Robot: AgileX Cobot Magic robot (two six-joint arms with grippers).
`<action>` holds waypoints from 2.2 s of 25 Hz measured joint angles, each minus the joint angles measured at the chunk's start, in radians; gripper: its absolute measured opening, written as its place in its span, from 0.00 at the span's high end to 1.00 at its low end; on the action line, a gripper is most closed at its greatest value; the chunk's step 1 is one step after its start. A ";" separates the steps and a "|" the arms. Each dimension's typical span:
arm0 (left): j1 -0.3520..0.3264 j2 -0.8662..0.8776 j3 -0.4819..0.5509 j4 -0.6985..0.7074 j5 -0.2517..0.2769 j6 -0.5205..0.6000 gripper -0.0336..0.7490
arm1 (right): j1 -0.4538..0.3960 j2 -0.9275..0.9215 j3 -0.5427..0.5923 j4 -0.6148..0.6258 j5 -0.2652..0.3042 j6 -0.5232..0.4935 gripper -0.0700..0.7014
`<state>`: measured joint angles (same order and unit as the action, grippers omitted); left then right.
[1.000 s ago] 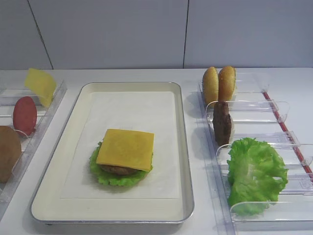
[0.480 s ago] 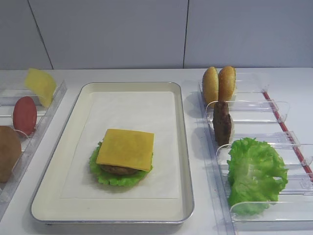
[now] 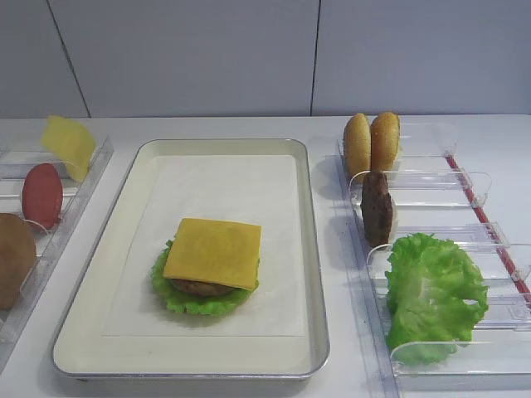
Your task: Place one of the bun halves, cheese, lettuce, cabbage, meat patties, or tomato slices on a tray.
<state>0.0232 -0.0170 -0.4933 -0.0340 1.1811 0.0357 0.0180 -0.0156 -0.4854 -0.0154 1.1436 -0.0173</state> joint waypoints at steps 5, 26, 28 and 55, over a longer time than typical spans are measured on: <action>0.000 0.000 0.000 0.000 0.000 0.000 0.74 | 0.000 0.000 0.000 0.000 0.000 0.000 0.56; 0.000 0.000 0.000 0.000 0.000 0.000 0.74 | 0.000 0.000 0.000 0.000 0.000 0.000 0.56; 0.000 0.000 0.000 0.000 0.000 0.000 0.74 | 0.000 0.000 0.000 0.000 0.000 0.000 0.56; 0.000 0.000 0.000 0.000 0.000 0.000 0.74 | 0.000 0.000 0.000 0.000 -0.002 -0.002 0.56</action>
<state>0.0232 -0.0170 -0.4933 -0.0340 1.1811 0.0357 0.0180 -0.0156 -0.4854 -0.0154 1.1412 -0.0191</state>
